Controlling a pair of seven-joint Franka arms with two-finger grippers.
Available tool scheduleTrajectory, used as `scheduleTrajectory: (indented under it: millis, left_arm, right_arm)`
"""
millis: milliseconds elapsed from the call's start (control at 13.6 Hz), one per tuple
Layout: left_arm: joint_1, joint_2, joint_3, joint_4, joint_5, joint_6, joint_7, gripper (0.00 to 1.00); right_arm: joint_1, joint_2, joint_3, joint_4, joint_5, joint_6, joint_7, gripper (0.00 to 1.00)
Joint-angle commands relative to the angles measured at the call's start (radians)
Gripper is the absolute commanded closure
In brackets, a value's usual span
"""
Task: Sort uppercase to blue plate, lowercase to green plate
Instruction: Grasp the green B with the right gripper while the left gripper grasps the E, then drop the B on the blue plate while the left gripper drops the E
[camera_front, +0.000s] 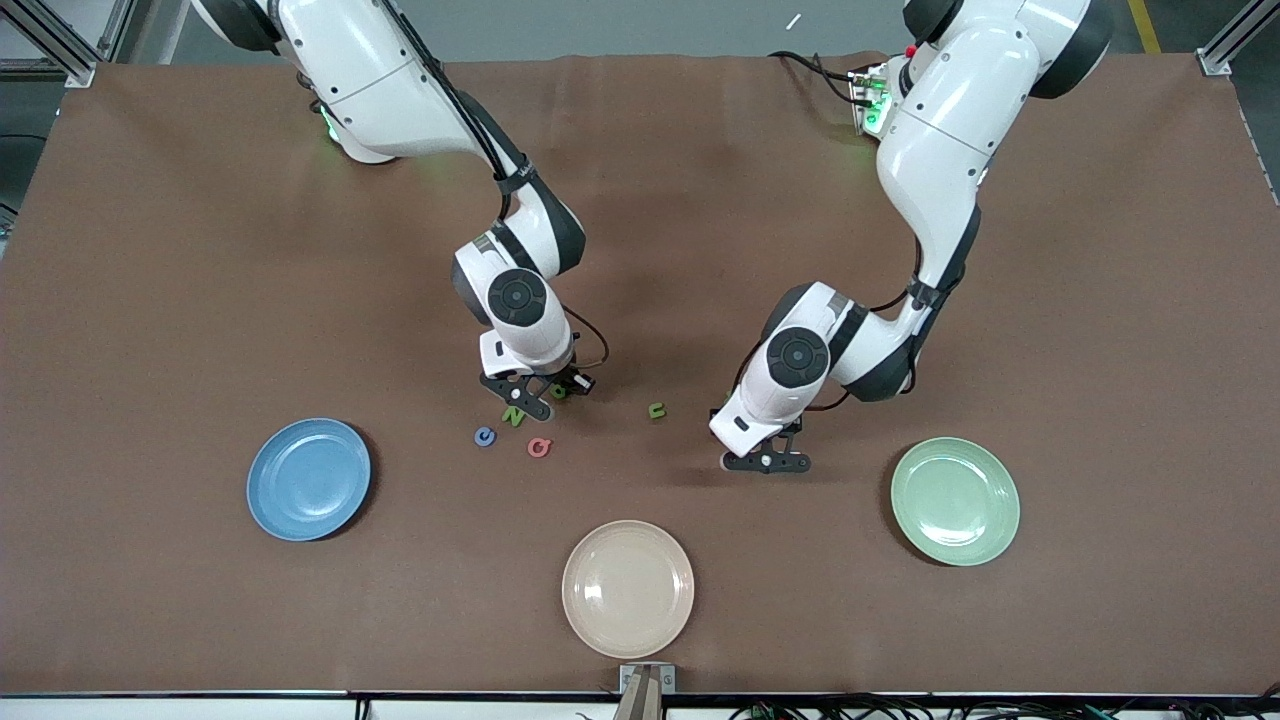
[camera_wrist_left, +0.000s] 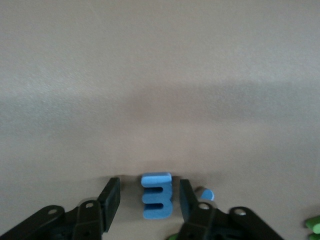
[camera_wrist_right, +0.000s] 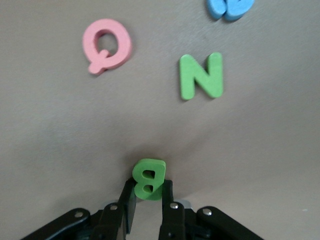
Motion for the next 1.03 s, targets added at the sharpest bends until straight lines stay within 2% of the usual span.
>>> scheduleTrajectory:
  millis: [0,221,368,441,588,662,956]
  left_arm:
    - [-0.005,0.008,0.008,0.006,0.024,0.006,-0.024,0.44]
    - [-0.007,0.012,0.008,0.007,0.030,0.006,-0.027,0.48]
    - [-0.007,0.012,0.008,0.007,0.030,0.006,-0.030,0.56]
    - [-0.005,0.009,0.008,0.006,0.032,0.006,-0.030,0.64]
    - [-0.004,0.005,0.008,0.006,0.032,0.005,-0.028,0.91]
    - [-0.002,0.004,0.008,0.006,0.032,0.005,-0.030,1.00]
    - [0.056,-0.057,0.008,-0.002,0.033,-0.014,-0.025,1.00]
  right_arm:
    - [-0.083,-0.035,0.006,0.086,0.012,-0.190,-0.122,0.97]
    - [-0.186,-0.040,0.006,0.173,0.012,-0.313,-0.329,0.97]
    - [-0.258,-0.055,0.005,0.179,0.012,-0.334,-0.468,0.97]
    - [-0.292,-0.057,0.005,0.177,0.012,-0.335,-0.527,0.97]
    - [-0.356,-0.055,0.000,0.174,0.002,-0.335,-0.640,0.96]
    - [-0.399,-0.054,0.000,0.176,-0.003,-0.335,-0.697,0.96]
    - [-0.563,-0.034,-0.001,0.176,-0.008,-0.321,-0.946,0.91]
